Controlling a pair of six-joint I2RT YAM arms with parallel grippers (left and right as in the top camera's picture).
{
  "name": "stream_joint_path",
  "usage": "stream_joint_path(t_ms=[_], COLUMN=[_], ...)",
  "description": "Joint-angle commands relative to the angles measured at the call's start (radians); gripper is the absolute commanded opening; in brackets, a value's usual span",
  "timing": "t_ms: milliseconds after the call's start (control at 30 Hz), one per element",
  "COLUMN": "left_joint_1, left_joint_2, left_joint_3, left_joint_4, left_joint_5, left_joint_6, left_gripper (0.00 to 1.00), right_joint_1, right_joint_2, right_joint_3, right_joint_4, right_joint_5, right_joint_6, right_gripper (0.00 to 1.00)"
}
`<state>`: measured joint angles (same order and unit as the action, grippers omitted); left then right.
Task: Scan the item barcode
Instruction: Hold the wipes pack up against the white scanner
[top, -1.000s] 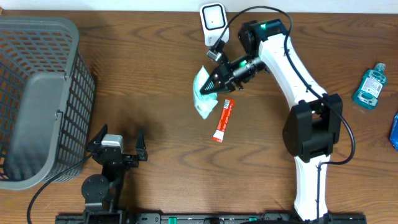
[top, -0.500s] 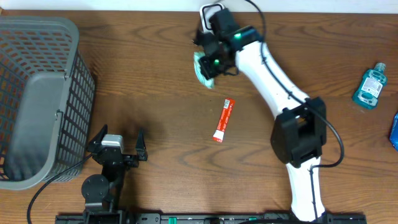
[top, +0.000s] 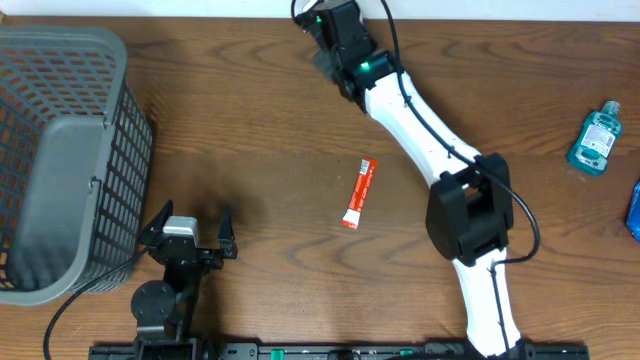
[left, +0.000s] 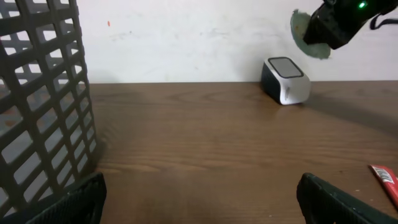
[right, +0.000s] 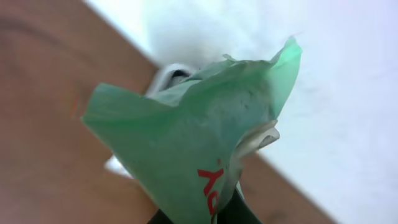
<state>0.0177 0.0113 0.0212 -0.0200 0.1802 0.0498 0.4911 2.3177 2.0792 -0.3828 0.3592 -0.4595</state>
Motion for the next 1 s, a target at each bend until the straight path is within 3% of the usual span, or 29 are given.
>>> stream_joint_path(t_ms=[0, 200, 633, 833, 967], left_joint_1=[-0.002, -0.002, -0.002, -0.002, -0.002], left_joint_2=[0.0, 0.0, 0.0, 0.0, 0.0], left_joint_3=[-0.017, -0.017, -0.017, -0.017, -0.017], left_joint_4=[-0.032, -0.032, -0.032, -0.032, -0.032], left_joint_5=[0.01, 0.01, 0.01, 0.01, 0.01], left_joint_6=[0.005, 0.005, 0.005, 0.005, 0.005], left_gripper=[0.98, 0.98, 0.98, 0.98, 0.98], right_joint_1=[-0.016, -0.019, -0.018, -0.018, -0.02], right_joint_2=[0.05, 0.113, 0.192, 0.192, 0.159], right_joint_3=[0.013, 0.014, 0.02, 0.069, 0.114], right_joint_4=[0.109, 0.319, 0.417, 0.356, 0.206], right_joint_5=[0.088, 0.099, 0.068, 0.054, 0.054], right_joint_6=[-0.168, -0.225, -0.189, -0.14, -0.036], right_gripper=[0.01, 0.01, 0.01, 0.01, 0.01])
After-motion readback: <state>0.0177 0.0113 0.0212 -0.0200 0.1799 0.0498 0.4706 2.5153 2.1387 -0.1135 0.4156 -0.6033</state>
